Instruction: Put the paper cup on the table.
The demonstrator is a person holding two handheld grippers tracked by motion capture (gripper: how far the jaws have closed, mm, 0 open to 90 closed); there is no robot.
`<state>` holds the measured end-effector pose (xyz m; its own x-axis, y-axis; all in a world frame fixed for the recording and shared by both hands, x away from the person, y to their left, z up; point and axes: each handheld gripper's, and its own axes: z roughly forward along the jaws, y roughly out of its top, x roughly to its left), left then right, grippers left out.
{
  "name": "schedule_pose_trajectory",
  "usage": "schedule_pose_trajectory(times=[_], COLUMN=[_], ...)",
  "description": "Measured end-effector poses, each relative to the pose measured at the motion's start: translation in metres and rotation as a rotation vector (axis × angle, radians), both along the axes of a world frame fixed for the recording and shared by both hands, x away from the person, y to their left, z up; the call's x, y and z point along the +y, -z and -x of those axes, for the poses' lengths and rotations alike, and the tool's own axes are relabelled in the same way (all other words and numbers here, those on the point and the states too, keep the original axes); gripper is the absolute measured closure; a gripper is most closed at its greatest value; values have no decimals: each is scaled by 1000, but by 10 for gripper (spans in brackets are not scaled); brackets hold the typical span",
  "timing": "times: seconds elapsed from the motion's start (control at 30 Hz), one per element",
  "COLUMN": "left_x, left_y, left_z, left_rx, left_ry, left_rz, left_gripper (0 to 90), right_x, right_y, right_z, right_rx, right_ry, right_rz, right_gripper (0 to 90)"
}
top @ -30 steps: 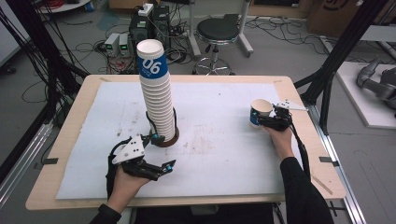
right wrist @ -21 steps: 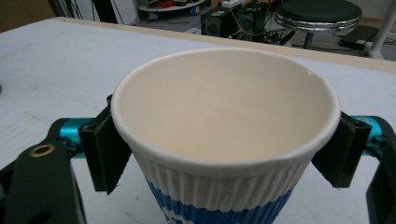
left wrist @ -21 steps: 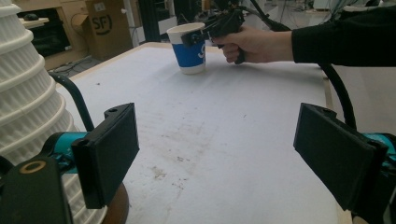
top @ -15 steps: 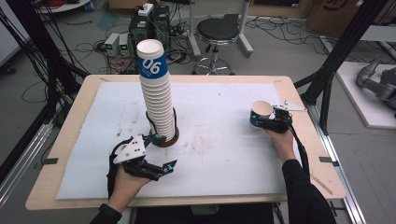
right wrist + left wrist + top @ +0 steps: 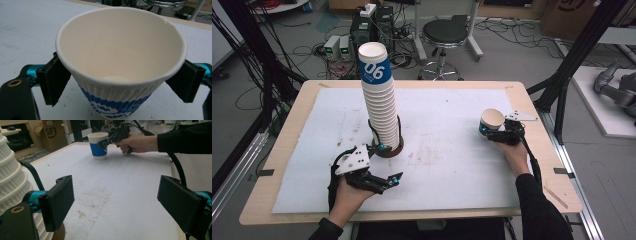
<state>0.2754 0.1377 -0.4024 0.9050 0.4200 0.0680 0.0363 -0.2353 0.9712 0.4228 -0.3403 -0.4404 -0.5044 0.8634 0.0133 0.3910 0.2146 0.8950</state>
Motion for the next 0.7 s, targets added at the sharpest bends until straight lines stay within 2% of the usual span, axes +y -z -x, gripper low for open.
schedule_pose_trajectory(times=[0.27, 0.53, 0.7], left_x=[0, -1, 0], left_y=[2, 3, 2], left_z=[-3, -5, -5], left_rx=[18, 24, 23], left_ry=[16, 20, 22], left_rz=[-2, -3, -4], left_gripper=[140, 140, 140], right_x=[-5, -13, -19], right_y=[-3, -10, -15], right_z=[8, 22, 34], right_rx=[11, 31, 22], right_ry=[21, 20, 12], right_rz=[28, 21, 6], right_gripper=[132, 132, 133])
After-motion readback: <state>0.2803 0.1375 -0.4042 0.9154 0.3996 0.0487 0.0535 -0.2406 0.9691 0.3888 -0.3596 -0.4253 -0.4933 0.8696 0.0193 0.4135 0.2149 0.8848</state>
